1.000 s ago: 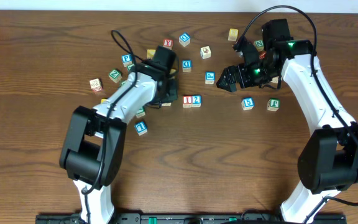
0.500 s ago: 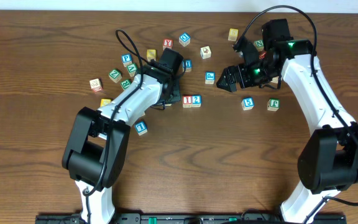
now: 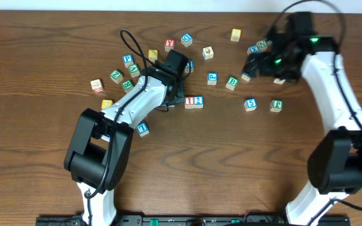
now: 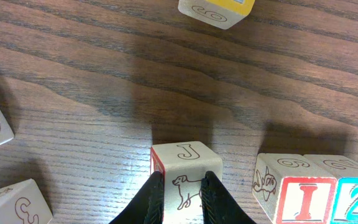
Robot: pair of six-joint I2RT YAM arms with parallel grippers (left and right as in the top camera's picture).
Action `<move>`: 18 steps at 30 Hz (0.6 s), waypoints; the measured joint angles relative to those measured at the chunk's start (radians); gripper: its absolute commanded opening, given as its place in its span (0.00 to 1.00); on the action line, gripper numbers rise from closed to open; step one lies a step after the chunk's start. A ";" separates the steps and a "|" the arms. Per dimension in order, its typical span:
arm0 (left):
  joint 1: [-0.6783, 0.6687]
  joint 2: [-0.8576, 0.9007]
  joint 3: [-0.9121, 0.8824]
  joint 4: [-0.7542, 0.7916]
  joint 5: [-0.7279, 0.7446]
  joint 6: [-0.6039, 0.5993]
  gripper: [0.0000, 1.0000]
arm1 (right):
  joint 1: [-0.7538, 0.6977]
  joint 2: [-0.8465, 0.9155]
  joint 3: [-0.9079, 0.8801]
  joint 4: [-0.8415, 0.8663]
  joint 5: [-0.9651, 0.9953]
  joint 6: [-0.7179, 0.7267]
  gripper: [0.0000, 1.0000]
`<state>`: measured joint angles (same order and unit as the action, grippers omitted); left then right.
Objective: Spell out AI2
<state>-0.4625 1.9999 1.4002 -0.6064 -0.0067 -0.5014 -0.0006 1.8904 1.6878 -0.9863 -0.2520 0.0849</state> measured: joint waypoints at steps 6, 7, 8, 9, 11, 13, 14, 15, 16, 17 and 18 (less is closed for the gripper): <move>-0.022 -0.001 0.000 0.001 -0.053 -0.004 0.15 | -0.053 -0.031 0.018 -0.015 0.003 0.045 0.99; -0.025 -0.001 0.000 0.000 -0.065 -0.003 0.14 | -0.051 -0.032 0.018 -0.019 0.002 0.046 0.99; -0.030 -0.001 0.000 -0.003 -0.079 -0.005 0.14 | -0.050 -0.032 0.019 -0.021 0.002 0.048 0.99; -0.032 -0.001 0.000 -0.007 -0.092 -0.004 0.14 | -0.049 -0.032 0.018 -0.023 0.002 0.049 0.99; -0.036 -0.001 0.000 -0.018 -0.114 -0.004 0.14 | -0.048 -0.032 0.018 -0.023 0.002 0.050 0.99; -0.038 -0.001 0.000 -0.027 -0.139 -0.004 0.14 | -0.048 -0.032 0.018 -0.025 0.002 0.050 0.99; -0.038 -0.001 0.000 -0.033 -0.158 -0.004 0.14 | -0.048 -0.032 0.018 -0.027 0.002 0.050 0.99; -0.038 -0.001 0.000 -0.038 -0.169 -0.004 0.14 | -0.048 -0.032 0.018 -0.029 0.002 0.051 0.99; -0.038 -0.001 0.000 -0.041 -0.183 -0.004 0.13 | -0.048 -0.032 0.018 -0.032 0.002 0.053 0.99; -0.038 -0.001 0.000 -0.044 -0.193 -0.004 0.14 | -0.048 -0.032 0.018 -0.035 0.002 0.053 0.99; -0.038 -0.001 0.000 -0.045 -0.203 -0.003 0.14 | -0.048 -0.032 0.019 -0.039 0.002 0.054 0.99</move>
<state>-0.5003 1.9987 1.4006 -0.6510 -0.2096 -0.5049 -0.0483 1.8587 1.7065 -1.0252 -0.2501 0.1387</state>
